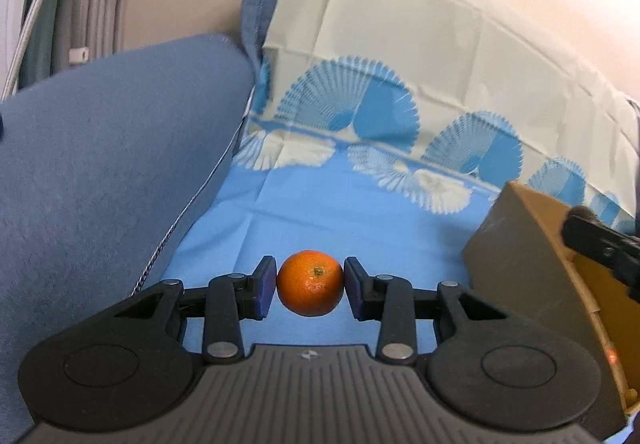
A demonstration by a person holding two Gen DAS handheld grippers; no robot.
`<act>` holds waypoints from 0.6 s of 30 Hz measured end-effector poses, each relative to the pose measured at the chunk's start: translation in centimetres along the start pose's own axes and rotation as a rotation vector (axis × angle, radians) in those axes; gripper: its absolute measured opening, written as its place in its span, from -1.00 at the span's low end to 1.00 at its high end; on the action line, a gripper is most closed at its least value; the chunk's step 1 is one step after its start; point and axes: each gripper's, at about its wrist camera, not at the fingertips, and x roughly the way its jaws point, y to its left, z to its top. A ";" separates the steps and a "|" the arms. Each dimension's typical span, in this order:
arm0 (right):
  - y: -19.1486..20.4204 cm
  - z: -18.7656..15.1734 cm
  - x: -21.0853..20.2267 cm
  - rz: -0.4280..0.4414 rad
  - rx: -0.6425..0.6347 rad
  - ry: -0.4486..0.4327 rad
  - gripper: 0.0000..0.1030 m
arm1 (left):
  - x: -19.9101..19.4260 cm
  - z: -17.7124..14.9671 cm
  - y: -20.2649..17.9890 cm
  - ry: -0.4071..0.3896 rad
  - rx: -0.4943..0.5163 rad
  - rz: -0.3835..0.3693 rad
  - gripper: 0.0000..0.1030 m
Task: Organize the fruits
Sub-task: 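Carry the mandarin in the left tool and dark cherry in the right tool over the box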
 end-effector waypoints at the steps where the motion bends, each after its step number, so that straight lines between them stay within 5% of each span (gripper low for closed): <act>1: -0.5 0.2 -1.0 -0.003 0.001 -0.017 -0.47 | -0.4 0.2 -0.4 -0.009 0.010 -0.005 -0.20; 18: -8.2 1.0 -8.8 -0.122 -0.059 -0.120 -0.47 | -4.9 2.4 -5.9 -0.116 0.146 -0.089 -0.20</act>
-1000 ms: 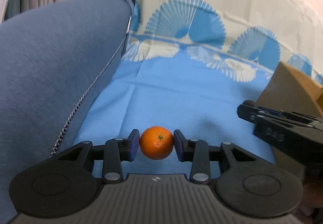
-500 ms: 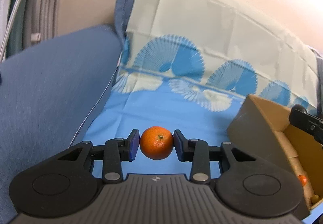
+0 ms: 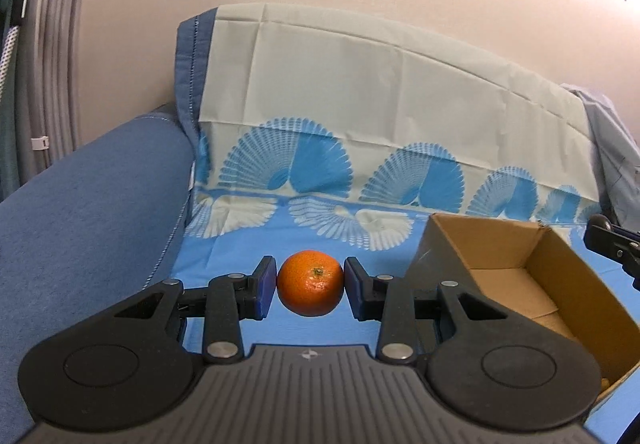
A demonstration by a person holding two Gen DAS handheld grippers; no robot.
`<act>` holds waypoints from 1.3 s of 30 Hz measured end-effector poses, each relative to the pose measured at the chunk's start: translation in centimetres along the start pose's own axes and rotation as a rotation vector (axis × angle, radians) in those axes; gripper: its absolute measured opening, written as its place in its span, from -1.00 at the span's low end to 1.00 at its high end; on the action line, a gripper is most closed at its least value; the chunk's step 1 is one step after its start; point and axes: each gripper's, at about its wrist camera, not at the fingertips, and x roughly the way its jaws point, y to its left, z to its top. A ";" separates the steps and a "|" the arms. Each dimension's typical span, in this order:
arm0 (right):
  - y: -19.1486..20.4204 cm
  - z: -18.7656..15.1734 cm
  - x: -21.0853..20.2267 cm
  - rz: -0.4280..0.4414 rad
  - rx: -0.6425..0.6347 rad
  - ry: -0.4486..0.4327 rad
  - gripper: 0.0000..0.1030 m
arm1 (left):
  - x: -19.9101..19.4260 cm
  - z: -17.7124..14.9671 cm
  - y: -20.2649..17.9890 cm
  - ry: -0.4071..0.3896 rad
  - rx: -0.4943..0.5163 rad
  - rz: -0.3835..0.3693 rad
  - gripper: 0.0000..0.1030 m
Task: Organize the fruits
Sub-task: 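Carry the mandarin in the left tool and dark cherry in the right tool over the box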
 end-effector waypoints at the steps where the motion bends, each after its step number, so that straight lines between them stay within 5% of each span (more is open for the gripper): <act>1: -0.7 0.0 -0.2 -0.008 -0.006 0.001 -0.47 | 0.1 0.1 -0.4 0.003 0.002 -0.004 -0.20; 7: -4.9 -0.3 -0.9 -0.086 -0.051 0.017 -0.47 | 1.4 -0.4 -2.4 0.032 0.035 -0.028 -0.20; 12: -8.5 -1.3 -1.3 -0.162 0.033 0.046 -0.47 | 3.2 -1.3 -3.6 0.075 0.060 -0.032 -0.20; 26: -11.6 -3.1 -2.3 -0.262 0.020 0.086 -0.47 | 5.8 -2.7 -5.5 0.108 0.076 -0.072 -0.20; 39: -11.7 -3.3 -0.8 -0.278 0.007 0.112 -0.47 | 4.5 -3.6 -11.4 -0.011 0.109 -0.298 -0.20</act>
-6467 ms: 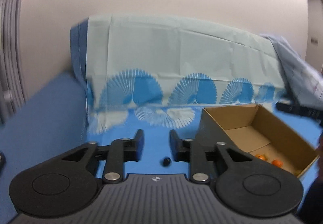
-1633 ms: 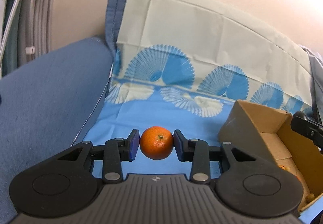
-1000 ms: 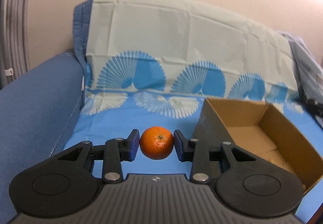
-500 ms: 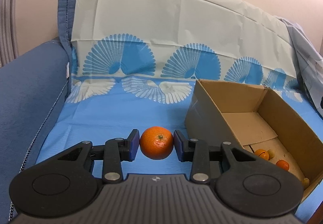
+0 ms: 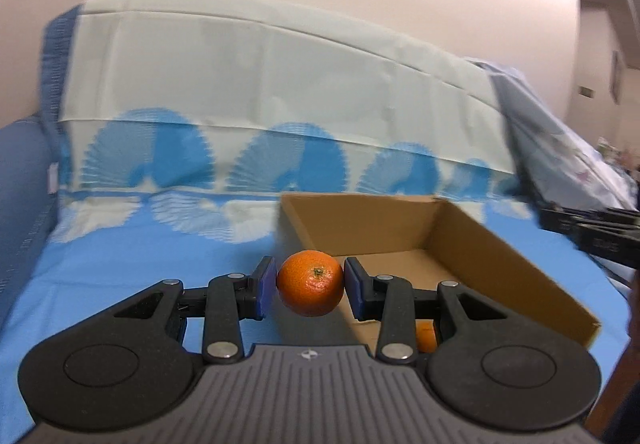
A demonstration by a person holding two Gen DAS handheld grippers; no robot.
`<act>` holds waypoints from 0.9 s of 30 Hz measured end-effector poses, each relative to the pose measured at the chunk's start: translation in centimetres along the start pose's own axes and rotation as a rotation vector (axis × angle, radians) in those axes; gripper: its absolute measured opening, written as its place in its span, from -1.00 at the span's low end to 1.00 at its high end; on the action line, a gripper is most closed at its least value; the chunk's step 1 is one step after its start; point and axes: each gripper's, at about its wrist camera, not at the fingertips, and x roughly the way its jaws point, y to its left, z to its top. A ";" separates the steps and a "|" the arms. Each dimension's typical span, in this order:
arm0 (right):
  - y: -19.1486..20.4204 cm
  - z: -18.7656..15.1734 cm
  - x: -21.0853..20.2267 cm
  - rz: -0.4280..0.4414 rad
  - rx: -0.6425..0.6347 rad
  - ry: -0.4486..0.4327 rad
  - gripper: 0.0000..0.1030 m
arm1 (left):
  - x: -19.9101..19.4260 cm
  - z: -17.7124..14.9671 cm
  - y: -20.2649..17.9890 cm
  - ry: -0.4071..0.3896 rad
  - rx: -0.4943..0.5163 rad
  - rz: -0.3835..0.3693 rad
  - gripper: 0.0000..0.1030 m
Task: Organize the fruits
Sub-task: 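Carry the mandarin in the left tool and dark cherry in the right tool over the box, then open both tools dropping the mandarin and dark cherry into the box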
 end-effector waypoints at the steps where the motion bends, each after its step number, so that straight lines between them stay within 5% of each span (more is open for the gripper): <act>1: 0.1 0.0 0.2 0.000 -0.006 0.004 -0.47 | 0.3 -0.1 -0.8 -0.005 0.012 -0.018 -0.20; 14: 0.6 -0.5 1.8 -0.030 -0.066 0.070 -0.44 | 2.7 -1.9 -7.1 0.020 0.163 -0.180 -0.16; 16: 0.6 -0.6 2.2 -0.053 -0.064 0.086 0.03 | 2.8 -2.1 -7.4 0.021 0.178 -0.180 0.13; 23: 0.4 -0.8 1.9 -0.056 -0.033 0.090 0.52 | 2.0 -1.9 -7.0 -0.003 0.157 -0.178 0.52; 27: 0.2 -0.9 0.9 -0.059 -0.017 0.080 0.89 | 1.1 -2.1 -6.7 0.014 0.124 -0.169 0.57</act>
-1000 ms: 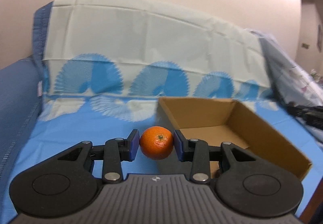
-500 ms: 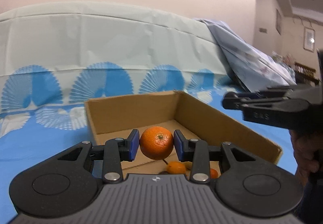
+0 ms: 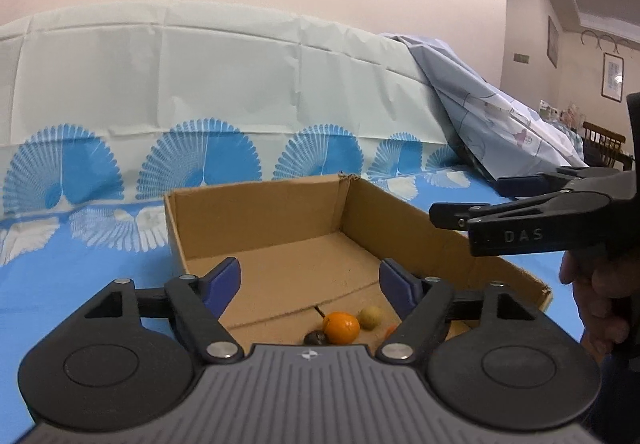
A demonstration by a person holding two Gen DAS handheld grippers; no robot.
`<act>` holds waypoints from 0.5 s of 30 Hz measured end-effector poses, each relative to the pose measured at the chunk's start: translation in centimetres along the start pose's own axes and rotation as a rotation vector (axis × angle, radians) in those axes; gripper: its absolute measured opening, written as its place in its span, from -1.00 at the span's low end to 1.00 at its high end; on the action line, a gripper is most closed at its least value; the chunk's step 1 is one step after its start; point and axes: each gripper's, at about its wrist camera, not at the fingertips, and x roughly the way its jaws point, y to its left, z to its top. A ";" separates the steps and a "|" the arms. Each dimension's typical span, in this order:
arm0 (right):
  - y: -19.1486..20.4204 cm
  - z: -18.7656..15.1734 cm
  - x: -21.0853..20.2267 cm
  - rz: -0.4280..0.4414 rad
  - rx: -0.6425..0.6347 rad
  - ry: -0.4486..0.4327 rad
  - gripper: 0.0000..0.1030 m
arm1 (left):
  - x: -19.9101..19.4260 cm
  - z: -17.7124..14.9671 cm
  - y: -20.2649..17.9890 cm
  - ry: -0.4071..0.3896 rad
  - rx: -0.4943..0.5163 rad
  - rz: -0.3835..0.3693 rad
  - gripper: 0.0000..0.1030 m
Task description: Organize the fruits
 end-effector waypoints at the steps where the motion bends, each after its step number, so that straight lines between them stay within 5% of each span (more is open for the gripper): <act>1: -0.1 -0.1 -0.4 -0.002 0.006 0.000 0.97 | -0.4 -0.1 -0.1 0.002 0.000 0.002 0.57; 8: -2.5 -1.3 -3.9 -0.037 0.144 0.016 0.99 | -4.3 -1.1 -2.3 -0.040 0.071 -0.027 0.64; 15: -4.2 -3.6 -7.9 -0.100 0.225 0.105 0.99 | -6.8 -1.8 -3.8 0.017 -0.031 0.034 0.69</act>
